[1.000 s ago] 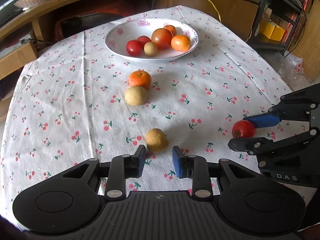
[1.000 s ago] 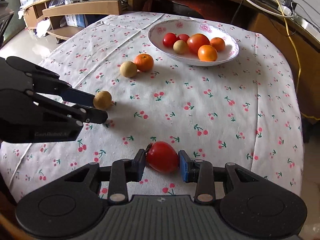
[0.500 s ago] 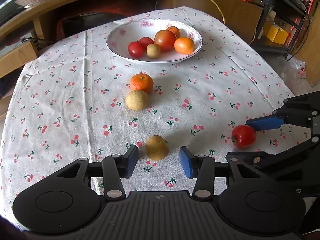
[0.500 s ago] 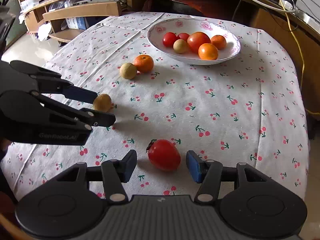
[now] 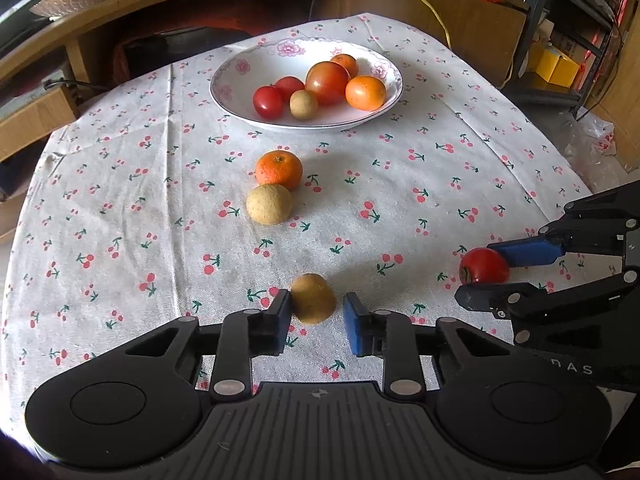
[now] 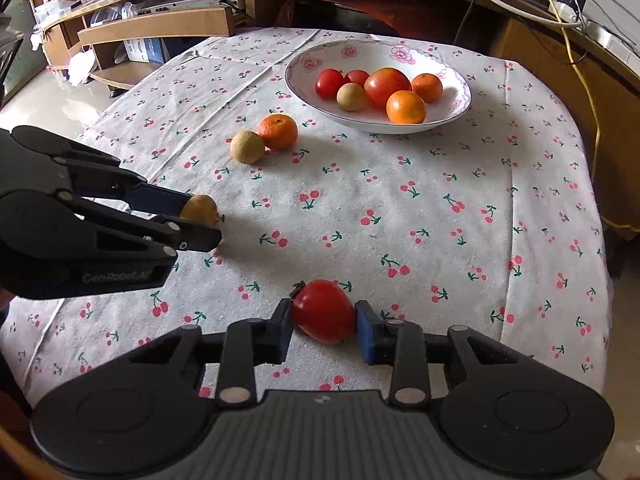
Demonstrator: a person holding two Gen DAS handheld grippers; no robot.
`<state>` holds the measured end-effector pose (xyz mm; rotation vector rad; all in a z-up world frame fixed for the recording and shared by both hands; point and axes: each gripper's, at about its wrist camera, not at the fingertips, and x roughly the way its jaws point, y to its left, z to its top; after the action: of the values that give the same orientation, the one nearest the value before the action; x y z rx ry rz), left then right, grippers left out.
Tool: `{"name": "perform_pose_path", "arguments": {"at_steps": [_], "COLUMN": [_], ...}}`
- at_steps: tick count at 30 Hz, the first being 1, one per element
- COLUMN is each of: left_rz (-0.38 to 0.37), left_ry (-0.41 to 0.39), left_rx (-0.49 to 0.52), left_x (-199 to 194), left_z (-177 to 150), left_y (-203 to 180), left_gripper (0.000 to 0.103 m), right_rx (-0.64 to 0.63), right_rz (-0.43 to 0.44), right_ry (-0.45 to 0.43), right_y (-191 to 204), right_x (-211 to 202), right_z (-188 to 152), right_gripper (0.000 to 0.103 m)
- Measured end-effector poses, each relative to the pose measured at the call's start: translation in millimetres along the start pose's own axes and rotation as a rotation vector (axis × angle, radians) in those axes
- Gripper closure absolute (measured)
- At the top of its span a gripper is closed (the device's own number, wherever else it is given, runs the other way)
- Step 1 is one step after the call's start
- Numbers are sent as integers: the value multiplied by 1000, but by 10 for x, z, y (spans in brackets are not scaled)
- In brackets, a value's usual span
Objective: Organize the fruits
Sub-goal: 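Carry the kiwi and the red tomato over the white bowl with both grippers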
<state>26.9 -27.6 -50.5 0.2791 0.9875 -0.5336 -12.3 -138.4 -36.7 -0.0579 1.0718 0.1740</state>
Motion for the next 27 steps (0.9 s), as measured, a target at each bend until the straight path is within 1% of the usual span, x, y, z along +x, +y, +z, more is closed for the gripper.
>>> {"name": "perform_pose_path", "arguments": {"at_steps": [2, 6, 16, 27], "left_rz": [0, -8, -13, -12], "left_ry": [-5, -11, -40, -50], "left_rx": [0, 3, 7, 20], "left_x": [-24, -76, -237, -326], "left_z": [-1, -33, -84, -138], "left_y": [-5, -49, -149, -240], "left_gripper": [71, 72, 72, 72], "right_rx": [-8, -13, 1, 13], "right_rz": [-1, -1, -17, -32], "right_ry": [2, -4, -57, -49], "right_y": [15, 40, 91, 158], "right_x": [-4, -46, -239, -269], "right_z": [-9, -25, -24, -103], "right_gripper": [70, 70, 70, 70]}}
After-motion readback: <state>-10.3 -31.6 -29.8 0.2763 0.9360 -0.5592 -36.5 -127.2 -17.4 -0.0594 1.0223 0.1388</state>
